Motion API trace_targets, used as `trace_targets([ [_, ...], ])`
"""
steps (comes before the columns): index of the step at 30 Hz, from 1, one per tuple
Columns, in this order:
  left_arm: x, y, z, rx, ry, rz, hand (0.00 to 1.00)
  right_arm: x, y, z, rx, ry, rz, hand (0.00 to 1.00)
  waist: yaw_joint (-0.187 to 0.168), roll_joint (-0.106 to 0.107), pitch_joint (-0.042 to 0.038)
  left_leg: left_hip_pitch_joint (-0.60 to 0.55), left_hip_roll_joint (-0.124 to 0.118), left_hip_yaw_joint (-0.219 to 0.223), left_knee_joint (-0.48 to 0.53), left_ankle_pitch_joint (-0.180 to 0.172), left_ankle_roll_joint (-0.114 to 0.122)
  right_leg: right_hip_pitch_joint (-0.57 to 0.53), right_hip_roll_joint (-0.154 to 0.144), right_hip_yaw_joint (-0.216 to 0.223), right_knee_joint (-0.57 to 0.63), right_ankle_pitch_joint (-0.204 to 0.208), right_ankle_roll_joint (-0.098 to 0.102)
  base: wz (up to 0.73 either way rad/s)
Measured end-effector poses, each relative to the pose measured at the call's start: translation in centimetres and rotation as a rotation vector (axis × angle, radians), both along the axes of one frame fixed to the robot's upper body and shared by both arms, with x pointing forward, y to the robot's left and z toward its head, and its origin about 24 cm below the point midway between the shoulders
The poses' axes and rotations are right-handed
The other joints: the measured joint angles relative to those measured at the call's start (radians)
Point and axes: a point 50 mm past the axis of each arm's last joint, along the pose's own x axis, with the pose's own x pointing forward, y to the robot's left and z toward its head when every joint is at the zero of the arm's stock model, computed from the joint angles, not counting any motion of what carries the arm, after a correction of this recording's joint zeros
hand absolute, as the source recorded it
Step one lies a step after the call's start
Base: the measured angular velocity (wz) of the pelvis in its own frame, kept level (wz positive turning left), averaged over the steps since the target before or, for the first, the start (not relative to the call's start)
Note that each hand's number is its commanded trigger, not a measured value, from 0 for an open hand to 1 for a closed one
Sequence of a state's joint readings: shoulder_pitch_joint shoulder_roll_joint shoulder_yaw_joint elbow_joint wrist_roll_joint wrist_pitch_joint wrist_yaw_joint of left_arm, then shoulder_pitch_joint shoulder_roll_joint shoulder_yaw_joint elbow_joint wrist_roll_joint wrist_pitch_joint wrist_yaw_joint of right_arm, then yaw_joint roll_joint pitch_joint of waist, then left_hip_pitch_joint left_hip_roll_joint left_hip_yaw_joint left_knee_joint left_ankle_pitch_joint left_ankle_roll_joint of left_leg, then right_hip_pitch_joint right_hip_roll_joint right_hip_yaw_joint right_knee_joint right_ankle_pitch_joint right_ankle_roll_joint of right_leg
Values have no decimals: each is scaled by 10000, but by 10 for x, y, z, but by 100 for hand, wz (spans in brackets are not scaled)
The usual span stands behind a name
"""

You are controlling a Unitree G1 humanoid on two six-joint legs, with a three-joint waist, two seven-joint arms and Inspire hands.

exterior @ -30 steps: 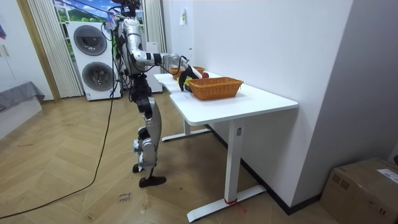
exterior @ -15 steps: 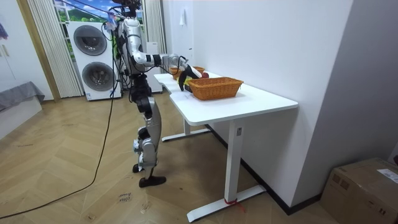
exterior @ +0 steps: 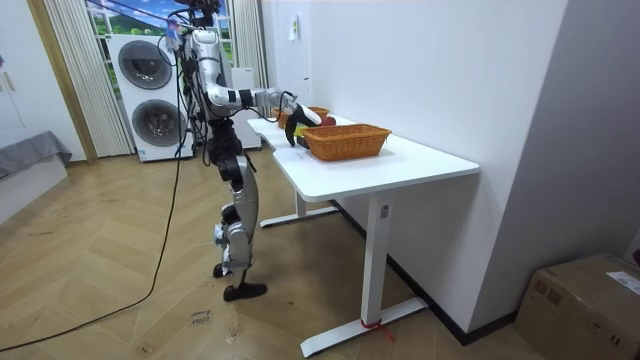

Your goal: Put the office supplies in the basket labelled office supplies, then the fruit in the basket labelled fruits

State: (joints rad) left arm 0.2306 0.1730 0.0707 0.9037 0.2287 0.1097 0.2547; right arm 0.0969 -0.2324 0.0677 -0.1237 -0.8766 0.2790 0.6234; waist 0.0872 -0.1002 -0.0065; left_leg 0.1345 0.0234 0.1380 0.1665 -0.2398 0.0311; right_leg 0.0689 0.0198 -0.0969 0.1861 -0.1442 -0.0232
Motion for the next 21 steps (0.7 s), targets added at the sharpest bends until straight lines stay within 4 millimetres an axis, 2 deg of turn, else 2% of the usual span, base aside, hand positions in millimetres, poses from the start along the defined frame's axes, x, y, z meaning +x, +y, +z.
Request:
trace_targets([
  [7, -2, -1, -1, 14, 107, 86, 0, -1, -1, -1, 7, 81, -113, 0, -1, -59, 19, -21, -6, -39, -1, 22, 3, -1, -13, -42, -2, 14, 0, 0],
  [9, -3, -1, -1, 19, 169, 106, 0, -1, -2, -2, 0, 146, -246, 100, -1, -106, 11, -27, -5, -57, -3, 23, 2, -1, -14, -73, -6, 14, 0, 0],
  [17, -5, 2, 0, 105, 213, 101, 0, -1, -2, -6, -371, 101, -376, 100, 6, -296, -32, -31, -2, -68, -4, 23, 2, 1, -10, -97, -3, 15, 0, 0],
  [21, -3, 3, 1, 297, 125, 108, 0, 5, -1, -10, -671, 47, -424, 100, 42, -294, -37, -27, 0, -67, 0, 23, 2, 3, -11, -97, -3, 19, -2, 0],
])
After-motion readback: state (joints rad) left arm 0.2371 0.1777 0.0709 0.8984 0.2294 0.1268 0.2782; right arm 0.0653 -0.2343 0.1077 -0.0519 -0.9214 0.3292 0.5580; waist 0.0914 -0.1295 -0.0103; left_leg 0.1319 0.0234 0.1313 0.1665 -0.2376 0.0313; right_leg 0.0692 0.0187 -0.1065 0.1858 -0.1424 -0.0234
